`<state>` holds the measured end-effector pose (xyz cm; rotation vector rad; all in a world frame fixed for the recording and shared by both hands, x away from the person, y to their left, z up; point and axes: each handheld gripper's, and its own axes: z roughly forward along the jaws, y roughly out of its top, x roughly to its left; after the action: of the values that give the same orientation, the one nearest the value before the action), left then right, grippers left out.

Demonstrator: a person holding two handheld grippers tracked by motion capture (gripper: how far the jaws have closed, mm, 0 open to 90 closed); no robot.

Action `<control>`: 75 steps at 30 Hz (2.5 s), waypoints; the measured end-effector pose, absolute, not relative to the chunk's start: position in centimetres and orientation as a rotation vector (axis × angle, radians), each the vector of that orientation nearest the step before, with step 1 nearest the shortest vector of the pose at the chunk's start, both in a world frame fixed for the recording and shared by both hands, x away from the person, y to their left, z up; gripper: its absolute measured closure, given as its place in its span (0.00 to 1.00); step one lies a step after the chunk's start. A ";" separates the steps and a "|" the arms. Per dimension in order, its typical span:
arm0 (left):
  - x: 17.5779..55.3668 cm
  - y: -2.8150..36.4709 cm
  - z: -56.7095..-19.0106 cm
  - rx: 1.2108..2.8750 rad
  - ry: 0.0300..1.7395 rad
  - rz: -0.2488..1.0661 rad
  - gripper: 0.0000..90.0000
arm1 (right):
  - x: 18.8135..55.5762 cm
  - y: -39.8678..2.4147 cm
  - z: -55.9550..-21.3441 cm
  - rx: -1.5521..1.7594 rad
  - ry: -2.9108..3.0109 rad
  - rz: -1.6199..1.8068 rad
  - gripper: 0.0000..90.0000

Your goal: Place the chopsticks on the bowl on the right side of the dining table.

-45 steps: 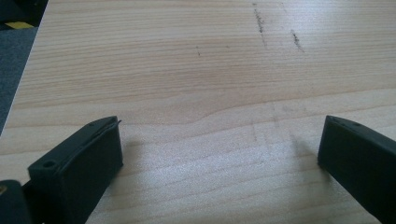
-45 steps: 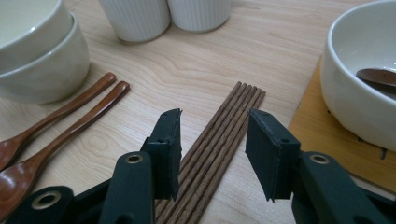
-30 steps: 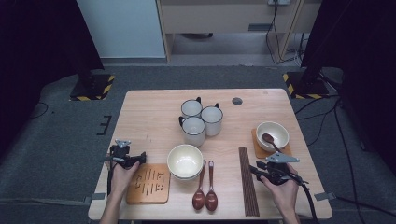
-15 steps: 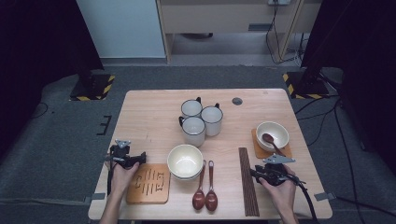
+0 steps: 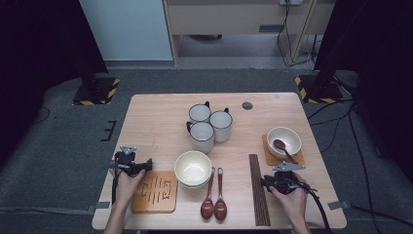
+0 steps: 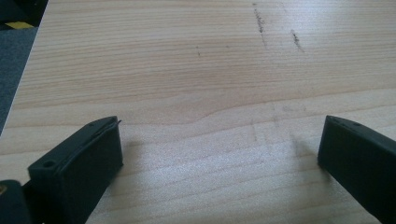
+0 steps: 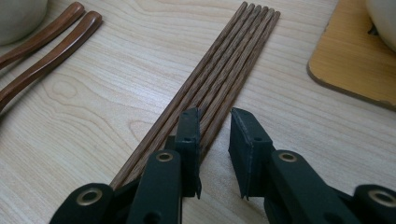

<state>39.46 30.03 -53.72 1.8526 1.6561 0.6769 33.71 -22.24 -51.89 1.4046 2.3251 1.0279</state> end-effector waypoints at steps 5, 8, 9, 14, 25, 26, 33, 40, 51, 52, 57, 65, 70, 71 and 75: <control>39.5 30.0 -53.7 1.852 1.657 0.677 0.00 | 33.8 -22.1 -52.0 1.412 2.337 1.019 0.84; 39.5 30.0 -53.7 1.852 1.658 0.677 0.00 | 33.8 -22.1 -52.0 1.415 2.343 1.022 0.85; 39.5 30.0 -53.7 1.852 1.658 0.677 0.00 | 33.8 -22.1 -52.0 1.412 2.343 1.020 0.86; 39.5 30.0 -53.7 1.851 1.658 0.677 0.00 | 33.9 -22.1 -52.1 1.415 2.346 1.009 0.90; 39.5 30.0 -53.7 1.852 1.658 0.677 0.00 | 33.9 -22.5 -52.0 1.429 2.324 0.974 0.93; 39.5 30.0 -53.7 1.851 1.658 0.677 0.00 | 33.9 -22.6 -52.0 1.440 2.315 0.970 0.93; 39.5 30.0 -53.7 1.851 1.658 0.677 0.00 | 34.2 -23.3 -51.8 1.450 2.301 0.936 0.94; 39.5 30.0 -53.7 1.852 1.658 0.677 0.00 | 34.6 -23.7 -51.8 1.455 2.295 0.930 0.95; 39.5 30.0 -53.7 1.852 1.658 0.677 0.00 | 34.9 -23.9 -51.9 1.434 2.273 0.943 0.91; 39.5 30.0 -53.7 1.851 1.658 0.677 0.00 | 34.8 -23.9 -51.9 1.433 2.264 0.951 0.91; 39.5 30.0 -53.7 1.852 1.657 0.677 0.00 | 34.3 -24.1 -51.4 1.433 2.239 0.971 0.88; 39.5 30.0 -53.7 1.851 1.658 0.677 0.00 | 33.2 -24.5 -51.4 1.431 2.224 0.960 0.88; 39.5 30.0 -53.7 1.852 1.658 0.677 0.00 | 32.8 -24.7 -51.5 1.451 2.218 0.950 0.88; 39.5 30.0 -53.7 1.852 1.658 0.677 0.00 | 32.7 -24.7 -51.5 1.451 2.223 0.948 0.88; 39.5 30.0 -53.7 1.852 1.658 0.677 0.00 | 32.4 -24.7 -51.7 1.468 2.223 0.939 0.89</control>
<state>39.46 30.01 -53.72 1.8516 1.6576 0.6769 32.40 -24.73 -51.69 1.4676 2.2234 0.9387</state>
